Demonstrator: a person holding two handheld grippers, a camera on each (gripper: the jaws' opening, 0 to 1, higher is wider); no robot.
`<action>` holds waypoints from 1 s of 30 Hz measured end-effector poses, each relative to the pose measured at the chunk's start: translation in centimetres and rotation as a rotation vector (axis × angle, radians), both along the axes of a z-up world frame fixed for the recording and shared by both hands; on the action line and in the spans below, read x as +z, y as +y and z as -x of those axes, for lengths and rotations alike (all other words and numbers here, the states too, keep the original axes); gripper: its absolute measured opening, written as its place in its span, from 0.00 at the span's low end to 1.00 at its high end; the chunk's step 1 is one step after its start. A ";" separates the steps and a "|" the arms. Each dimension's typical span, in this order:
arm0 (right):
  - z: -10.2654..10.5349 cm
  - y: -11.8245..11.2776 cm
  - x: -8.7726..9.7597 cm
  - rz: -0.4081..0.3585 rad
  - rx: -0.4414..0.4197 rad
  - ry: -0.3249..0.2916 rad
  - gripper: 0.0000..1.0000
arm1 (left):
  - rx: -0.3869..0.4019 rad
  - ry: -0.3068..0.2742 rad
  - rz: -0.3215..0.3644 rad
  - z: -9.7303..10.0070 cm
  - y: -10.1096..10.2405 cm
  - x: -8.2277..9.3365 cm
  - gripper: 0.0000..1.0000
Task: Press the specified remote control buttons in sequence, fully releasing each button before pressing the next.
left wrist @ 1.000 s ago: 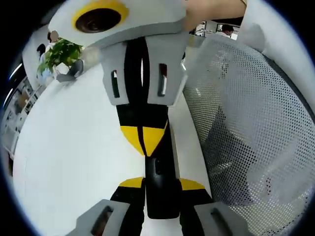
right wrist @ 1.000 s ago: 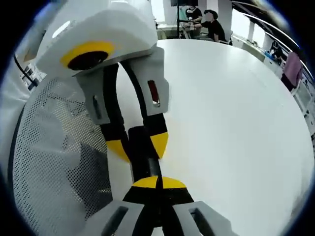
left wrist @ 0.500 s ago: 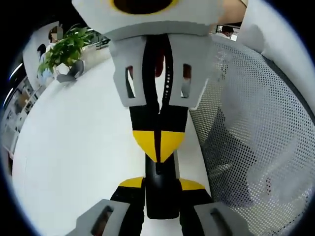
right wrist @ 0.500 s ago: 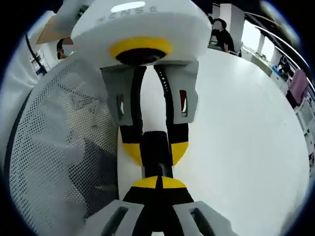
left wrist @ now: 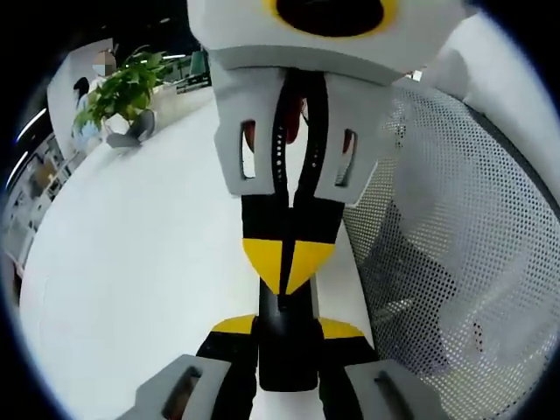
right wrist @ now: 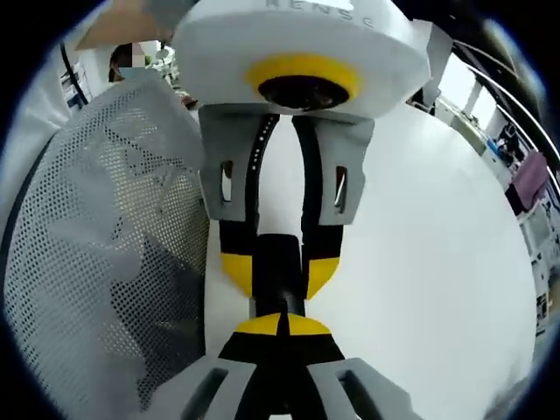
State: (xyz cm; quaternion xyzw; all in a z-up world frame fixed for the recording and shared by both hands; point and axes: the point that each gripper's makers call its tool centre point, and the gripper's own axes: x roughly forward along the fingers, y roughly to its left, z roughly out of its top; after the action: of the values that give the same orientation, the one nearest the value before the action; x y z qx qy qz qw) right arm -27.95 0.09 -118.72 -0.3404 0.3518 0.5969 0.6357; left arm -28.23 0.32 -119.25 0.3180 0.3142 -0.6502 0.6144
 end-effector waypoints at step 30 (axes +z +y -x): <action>0.3 0.7 0.3 -0.047 0.030 -0.013 0.00 | 0.034 -0.002 0.006 0.3 -0.1 0.1 0.24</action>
State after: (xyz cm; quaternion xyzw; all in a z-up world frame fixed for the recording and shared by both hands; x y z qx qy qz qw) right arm -28.29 0.81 -118.41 -0.3345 0.3285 0.6124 0.6365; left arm -28.48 0.25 -119.14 0.3116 0.3169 -0.6403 0.6264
